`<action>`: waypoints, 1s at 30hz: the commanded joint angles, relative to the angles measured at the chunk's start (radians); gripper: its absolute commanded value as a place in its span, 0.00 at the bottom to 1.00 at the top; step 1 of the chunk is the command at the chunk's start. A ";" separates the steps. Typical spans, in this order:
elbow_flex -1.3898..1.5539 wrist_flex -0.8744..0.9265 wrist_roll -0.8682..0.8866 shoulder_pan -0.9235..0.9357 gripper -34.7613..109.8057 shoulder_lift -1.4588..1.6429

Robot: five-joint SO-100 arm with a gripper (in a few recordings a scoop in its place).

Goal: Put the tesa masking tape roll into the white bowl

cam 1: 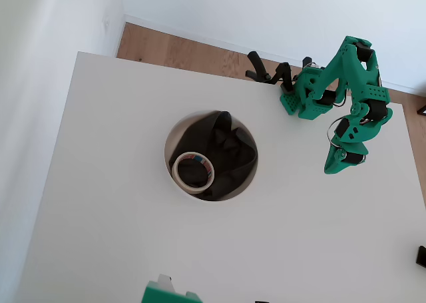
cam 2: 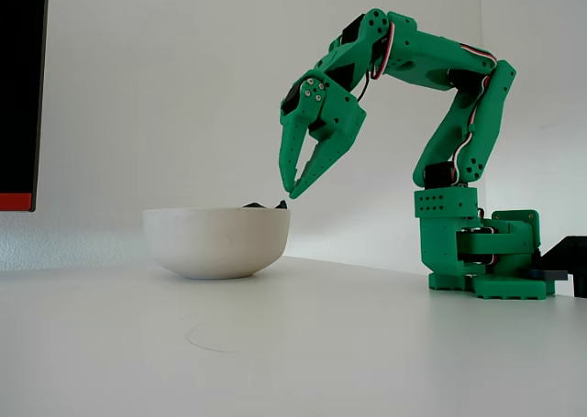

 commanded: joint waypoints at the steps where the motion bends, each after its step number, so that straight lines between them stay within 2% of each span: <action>1: 0.077 -0.040 0.040 -0.032 0.18 0.121; 11: 0.334 -0.198 0.048 -0.087 0.18 0.250; 20: 0.468 -0.256 -0.038 0.021 0.18 0.333; 25: 0.584 -0.252 -0.052 0.072 0.18 0.489; 30: 0.698 -0.114 -0.049 0.077 0.18 0.828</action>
